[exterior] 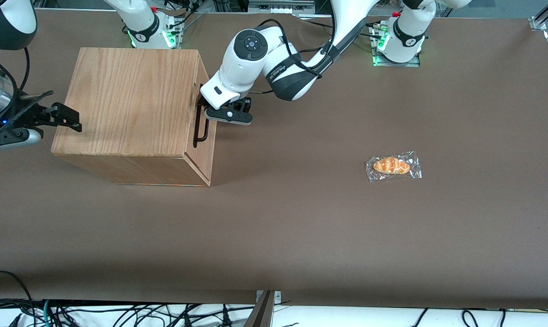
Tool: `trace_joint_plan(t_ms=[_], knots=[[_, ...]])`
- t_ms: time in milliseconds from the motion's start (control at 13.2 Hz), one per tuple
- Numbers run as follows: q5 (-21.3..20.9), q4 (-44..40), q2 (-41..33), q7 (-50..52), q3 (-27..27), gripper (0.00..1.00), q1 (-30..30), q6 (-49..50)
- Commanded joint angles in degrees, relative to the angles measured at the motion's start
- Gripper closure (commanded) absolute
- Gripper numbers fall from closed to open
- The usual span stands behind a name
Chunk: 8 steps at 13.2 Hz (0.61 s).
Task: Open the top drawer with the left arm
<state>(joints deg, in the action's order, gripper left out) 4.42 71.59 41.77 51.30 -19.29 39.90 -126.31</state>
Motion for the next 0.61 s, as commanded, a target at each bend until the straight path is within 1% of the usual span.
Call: trace_joint_plan(t_ms=[0, 532], knots=[[-1.9, -1.0, 0.5, -1.8, 0.7, 0.00, -1.0, 4.1], [-1.7, -1.4, 0.1, -3.1, 0.5, 0.00, -2.6, 7.3]])
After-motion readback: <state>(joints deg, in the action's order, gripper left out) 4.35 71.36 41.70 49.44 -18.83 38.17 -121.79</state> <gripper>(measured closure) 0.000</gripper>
